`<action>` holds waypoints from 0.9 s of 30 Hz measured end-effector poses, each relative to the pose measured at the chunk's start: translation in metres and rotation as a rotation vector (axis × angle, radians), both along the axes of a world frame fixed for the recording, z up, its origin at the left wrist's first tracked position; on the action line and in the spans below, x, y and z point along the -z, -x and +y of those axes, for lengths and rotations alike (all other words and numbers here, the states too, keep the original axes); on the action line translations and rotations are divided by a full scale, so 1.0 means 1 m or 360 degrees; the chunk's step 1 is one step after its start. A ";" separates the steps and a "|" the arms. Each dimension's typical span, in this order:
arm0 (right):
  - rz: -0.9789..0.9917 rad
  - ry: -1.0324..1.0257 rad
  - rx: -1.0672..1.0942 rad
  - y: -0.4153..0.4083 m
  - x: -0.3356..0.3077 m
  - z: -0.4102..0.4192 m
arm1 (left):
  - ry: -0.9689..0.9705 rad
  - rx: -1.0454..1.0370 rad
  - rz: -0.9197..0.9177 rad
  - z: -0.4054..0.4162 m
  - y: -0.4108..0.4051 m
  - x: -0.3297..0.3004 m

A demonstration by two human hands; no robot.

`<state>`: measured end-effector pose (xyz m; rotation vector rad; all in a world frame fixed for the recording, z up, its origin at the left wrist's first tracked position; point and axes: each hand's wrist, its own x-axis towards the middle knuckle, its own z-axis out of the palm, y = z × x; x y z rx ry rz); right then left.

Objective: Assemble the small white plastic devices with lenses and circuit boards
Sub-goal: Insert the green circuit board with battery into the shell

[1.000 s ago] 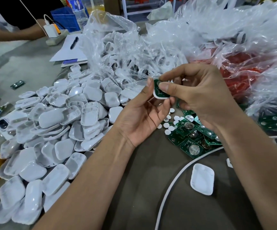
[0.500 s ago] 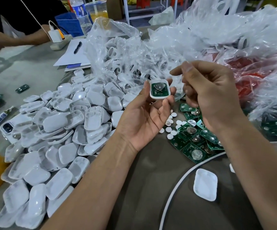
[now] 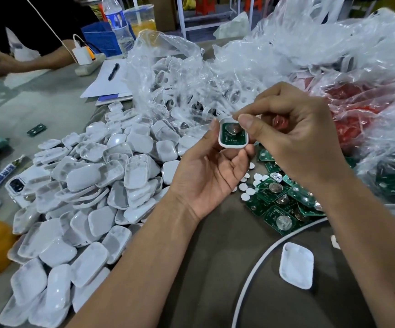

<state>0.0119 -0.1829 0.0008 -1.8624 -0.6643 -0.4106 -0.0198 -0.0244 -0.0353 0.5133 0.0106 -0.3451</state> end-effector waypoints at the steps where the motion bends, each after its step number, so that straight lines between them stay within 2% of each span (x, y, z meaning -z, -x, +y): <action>1: -0.0012 0.0033 -0.0009 0.000 -0.001 -0.001 | -0.0025 -0.0005 -0.0011 -0.001 0.000 0.000; 9: -0.0060 0.0262 0.0028 -0.002 -0.002 -0.005 | -0.0202 -0.0005 -0.0038 -0.003 -0.001 0.002; 27: -0.0019 0.0149 -0.0008 -0.004 0.004 -0.003 | -0.0236 -0.0030 0.0035 -0.003 -0.002 0.002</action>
